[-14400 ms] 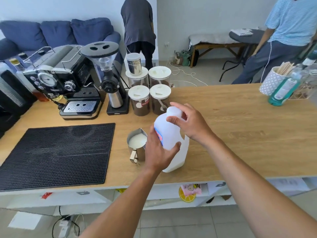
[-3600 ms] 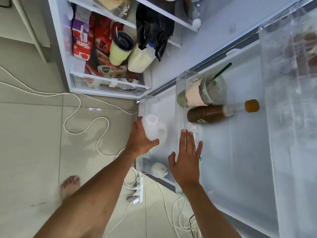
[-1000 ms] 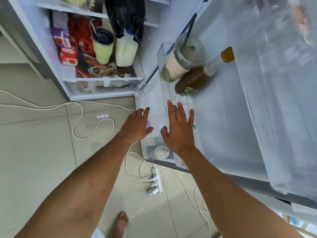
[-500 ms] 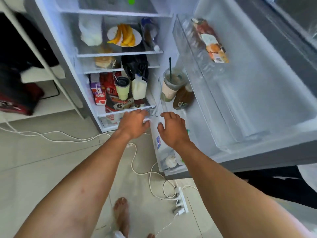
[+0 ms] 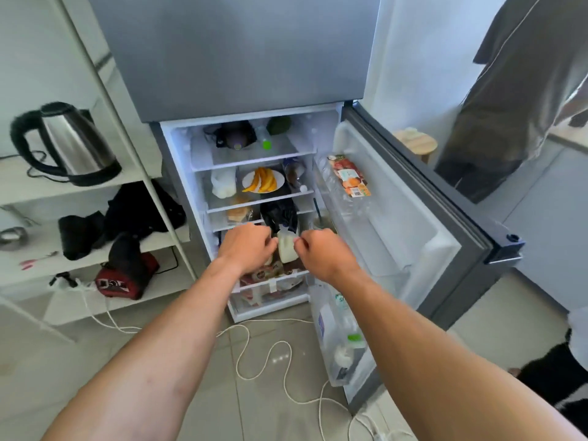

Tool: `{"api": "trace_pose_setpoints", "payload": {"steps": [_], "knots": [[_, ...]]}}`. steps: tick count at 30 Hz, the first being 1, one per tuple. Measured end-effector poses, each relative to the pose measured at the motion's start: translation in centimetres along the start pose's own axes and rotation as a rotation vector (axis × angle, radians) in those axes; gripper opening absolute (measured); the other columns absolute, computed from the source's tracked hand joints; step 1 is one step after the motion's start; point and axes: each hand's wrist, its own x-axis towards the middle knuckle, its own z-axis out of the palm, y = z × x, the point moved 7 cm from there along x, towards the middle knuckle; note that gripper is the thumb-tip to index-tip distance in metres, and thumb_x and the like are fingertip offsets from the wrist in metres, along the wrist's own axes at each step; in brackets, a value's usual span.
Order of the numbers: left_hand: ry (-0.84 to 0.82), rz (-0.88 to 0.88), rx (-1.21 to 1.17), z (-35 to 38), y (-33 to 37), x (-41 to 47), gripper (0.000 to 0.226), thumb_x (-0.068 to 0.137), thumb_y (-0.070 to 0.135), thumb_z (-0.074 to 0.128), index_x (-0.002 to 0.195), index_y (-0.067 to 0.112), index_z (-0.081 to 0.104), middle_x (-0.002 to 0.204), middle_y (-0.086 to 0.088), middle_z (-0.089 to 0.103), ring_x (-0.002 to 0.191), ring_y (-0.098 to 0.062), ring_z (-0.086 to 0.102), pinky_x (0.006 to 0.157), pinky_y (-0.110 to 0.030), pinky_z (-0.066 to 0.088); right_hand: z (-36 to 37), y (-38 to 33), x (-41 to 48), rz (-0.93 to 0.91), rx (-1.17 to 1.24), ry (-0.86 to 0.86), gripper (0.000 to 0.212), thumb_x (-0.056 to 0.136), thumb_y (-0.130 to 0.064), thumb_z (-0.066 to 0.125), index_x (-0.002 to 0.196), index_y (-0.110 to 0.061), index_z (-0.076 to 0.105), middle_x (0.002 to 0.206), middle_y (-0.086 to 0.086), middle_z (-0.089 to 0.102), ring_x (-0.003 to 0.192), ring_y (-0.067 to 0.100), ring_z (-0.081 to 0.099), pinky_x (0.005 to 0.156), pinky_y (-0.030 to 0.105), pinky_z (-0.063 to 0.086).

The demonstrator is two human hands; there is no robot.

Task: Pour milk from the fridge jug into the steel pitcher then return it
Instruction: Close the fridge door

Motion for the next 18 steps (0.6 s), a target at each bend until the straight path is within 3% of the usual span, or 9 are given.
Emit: {"api": "trace_pose_setpoints", "payload": {"steps": [4,8,12,15,18], "knots": [[0.082,0.022,-0.014,-4.9,2.9,-1.1,0.029,0.097,0.04,0.048,0.076,0.022,0.057,0.079,0.0,0.066,0.076,-0.025,0.063,0.069,-0.038,0.053,-6.2,-1.1,-1.3,-0.065,-0.042,0.161,0.03,0.1,-0.034,0.039,0.083,-0.014,0.056,0.092,0.009,0.068,0.085,0.033,0.062,0.067,0.037,0.045],[0.112,0.104,-0.046,-7.7,7.0,-2.1,0.021,0.096,0.038,0.05,0.085,0.023,0.06,0.085,0.006,0.066,0.082,-0.022,0.063,0.068,-0.036,0.048,-12.6,0.2,-3.6,-0.072,-0.108,0.326,0.029,0.099,-0.031,0.041,0.113,-0.014,0.059,0.118,0.007,0.06,0.111,0.029,0.052,0.092,0.042,0.045],[0.058,0.23,-0.09,-7.7,11.9,-3.0,0.018,0.097,0.037,0.053,0.094,0.021,0.061,0.095,0.005,0.062,0.09,-0.018,0.059,0.069,-0.031,0.039,-16.8,3.7,-5.9,0.063,-0.228,0.404,0.041,0.099,-0.036,0.041,0.136,-0.019,0.046,0.138,0.008,0.049,0.129,0.03,0.043,0.107,0.045,0.034],[-0.012,0.302,-0.084,-6.2,15.8,-3.7,0.027,0.096,0.042,0.052,0.111,0.021,0.061,0.115,0.001,0.061,0.11,-0.021,0.056,0.085,-0.035,0.047,-19.0,6.6,-8.2,0.188,-0.255,0.426,0.047,0.099,-0.038,0.038,0.141,-0.017,0.04,0.143,0.011,0.044,0.132,0.033,0.039,0.11,0.046,0.031],[-0.074,0.356,-0.08,-3.9,19.1,-4.7,0.042,0.096,0.048,0.049,0.127,0.023,0.058,0.13,0.0,0.058,0.122,-0.022,0.053,0.099,-0.04,0.046,-19.3,9.0,-10.4,0.267,-0.165,0.325,0.051,0.099,-0.04,0.037,0.145,-0.017,0.034,0.146,0.012,0.039,0.131,0.034,0.041,0.106,0.048,0.036]]}}
